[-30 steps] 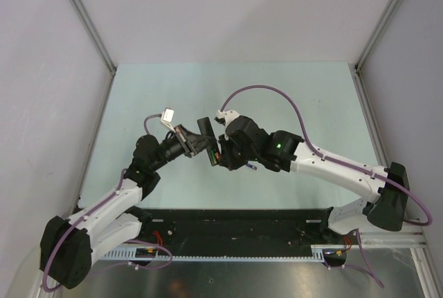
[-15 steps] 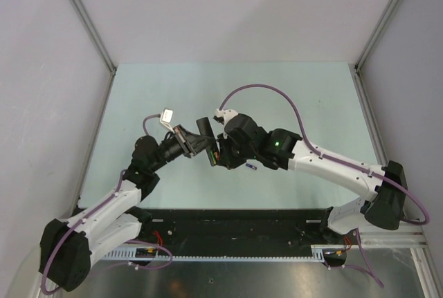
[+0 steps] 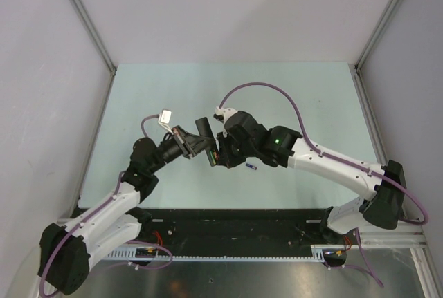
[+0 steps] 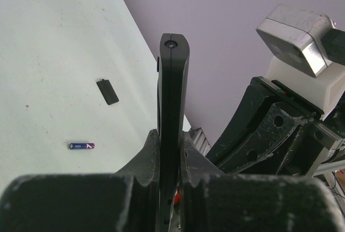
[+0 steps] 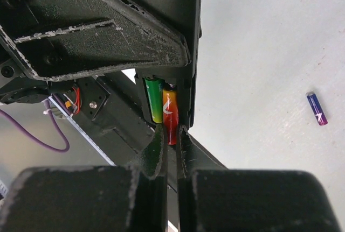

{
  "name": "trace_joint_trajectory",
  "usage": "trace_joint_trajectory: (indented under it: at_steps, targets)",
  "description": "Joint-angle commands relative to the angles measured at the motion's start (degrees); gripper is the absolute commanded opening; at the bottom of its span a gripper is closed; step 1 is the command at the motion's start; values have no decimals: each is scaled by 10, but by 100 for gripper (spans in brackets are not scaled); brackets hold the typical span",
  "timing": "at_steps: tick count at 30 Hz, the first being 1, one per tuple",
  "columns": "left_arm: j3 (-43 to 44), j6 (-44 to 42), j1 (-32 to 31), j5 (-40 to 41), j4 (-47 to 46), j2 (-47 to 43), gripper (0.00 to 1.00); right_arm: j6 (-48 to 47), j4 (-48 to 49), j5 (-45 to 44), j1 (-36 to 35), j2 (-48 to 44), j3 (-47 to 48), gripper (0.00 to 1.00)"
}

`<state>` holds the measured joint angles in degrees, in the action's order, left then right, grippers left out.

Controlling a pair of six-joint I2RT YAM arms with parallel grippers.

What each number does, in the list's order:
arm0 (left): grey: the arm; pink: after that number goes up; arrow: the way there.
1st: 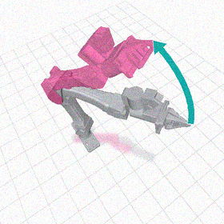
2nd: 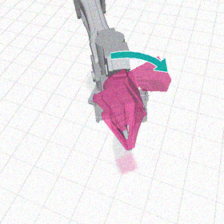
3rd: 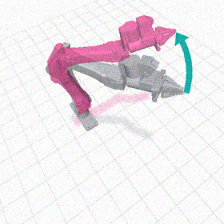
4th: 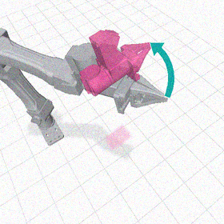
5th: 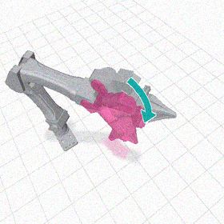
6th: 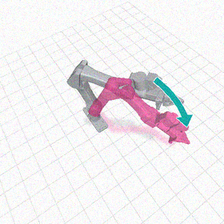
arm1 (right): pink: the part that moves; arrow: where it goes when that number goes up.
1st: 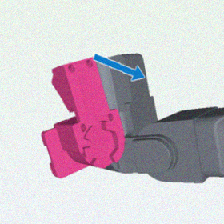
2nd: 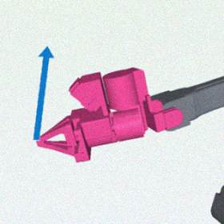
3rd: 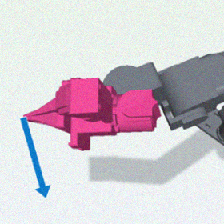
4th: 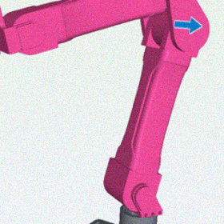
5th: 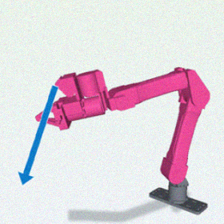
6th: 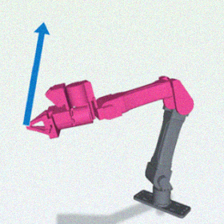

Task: Load the batteries into the remote control
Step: Load the battery into the remote control.

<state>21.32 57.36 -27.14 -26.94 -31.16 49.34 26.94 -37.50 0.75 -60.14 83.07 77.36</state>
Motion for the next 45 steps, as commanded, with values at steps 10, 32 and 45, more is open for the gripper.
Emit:
trace_joint_trajectory:
  at_steps: [10, 32, 45]
  targets:
    - [4, 84, -24, -29, -53, -14, 0, 10, 2, -82, 14, 47, 53, 0]
    - [17, 253, -24, -16, -169, 60, 0, 29, -109, -164, 7, 107, 138, 0]
    - [8, 259, -16, -31, -202, 68, 0, 15, -137, -147, 8, 112, 153, 3]
